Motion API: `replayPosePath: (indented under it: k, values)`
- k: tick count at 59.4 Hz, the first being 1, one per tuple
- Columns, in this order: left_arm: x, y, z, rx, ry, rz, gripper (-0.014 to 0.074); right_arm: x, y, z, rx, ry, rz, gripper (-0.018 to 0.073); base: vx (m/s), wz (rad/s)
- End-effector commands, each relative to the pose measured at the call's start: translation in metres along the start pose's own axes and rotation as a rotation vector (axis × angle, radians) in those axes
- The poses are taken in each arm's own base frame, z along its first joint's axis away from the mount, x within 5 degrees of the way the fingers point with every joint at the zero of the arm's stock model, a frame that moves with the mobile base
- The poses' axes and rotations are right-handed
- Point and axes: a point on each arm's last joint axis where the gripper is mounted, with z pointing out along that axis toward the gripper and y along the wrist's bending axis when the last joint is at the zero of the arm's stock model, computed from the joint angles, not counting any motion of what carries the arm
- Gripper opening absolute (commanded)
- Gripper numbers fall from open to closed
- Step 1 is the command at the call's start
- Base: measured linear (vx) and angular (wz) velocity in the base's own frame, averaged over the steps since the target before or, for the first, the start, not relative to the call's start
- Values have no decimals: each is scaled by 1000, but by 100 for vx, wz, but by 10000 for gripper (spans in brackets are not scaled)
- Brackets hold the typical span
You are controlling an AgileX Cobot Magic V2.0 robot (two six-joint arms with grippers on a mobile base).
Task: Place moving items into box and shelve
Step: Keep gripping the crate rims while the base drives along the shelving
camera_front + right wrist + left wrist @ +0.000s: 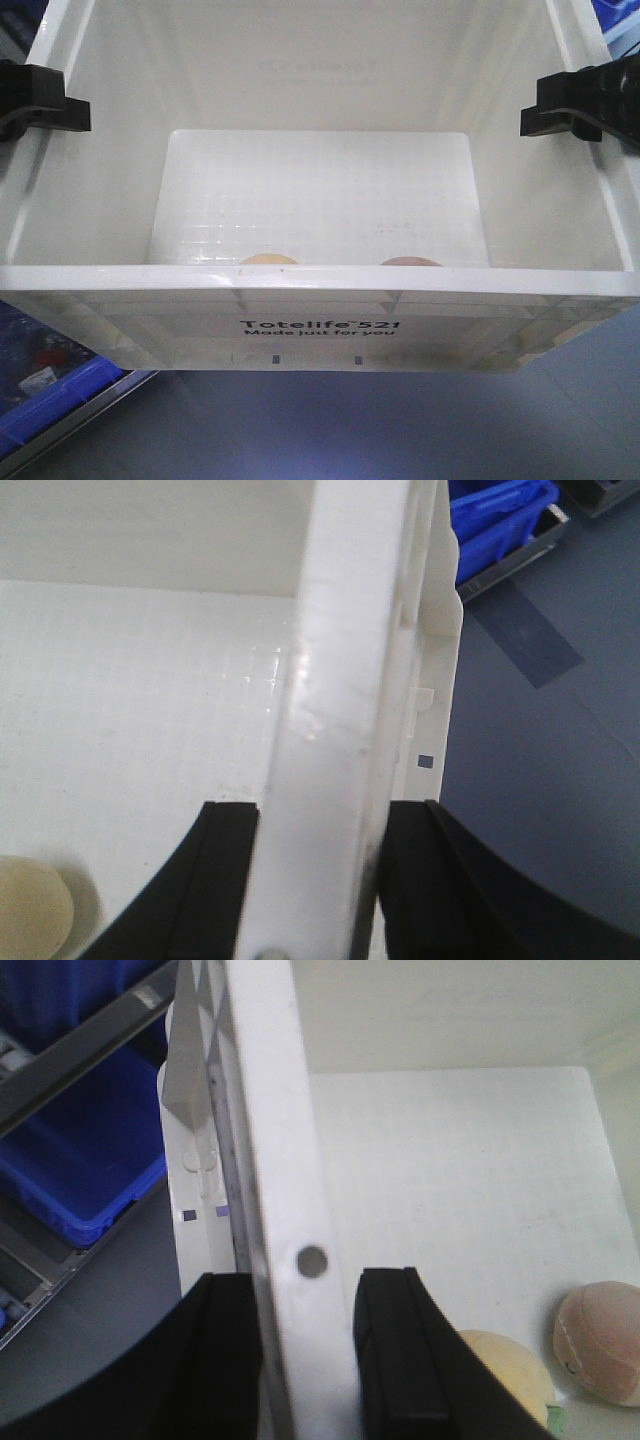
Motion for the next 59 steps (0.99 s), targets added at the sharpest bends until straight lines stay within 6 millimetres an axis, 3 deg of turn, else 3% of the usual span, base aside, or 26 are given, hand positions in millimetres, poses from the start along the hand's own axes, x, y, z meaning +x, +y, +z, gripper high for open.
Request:
replayPosePath:
  k: [1, 59]
  values:
    - [-19, -10, -22, 53, -200, 19, -6, -18, 5, -21, -20, -198, -15, -6, 17, 67]
    - [-19, -10, -22, 53, -200, 19, -6, -18, 5, -21, -20, -198, -15, -6, 12, 51]
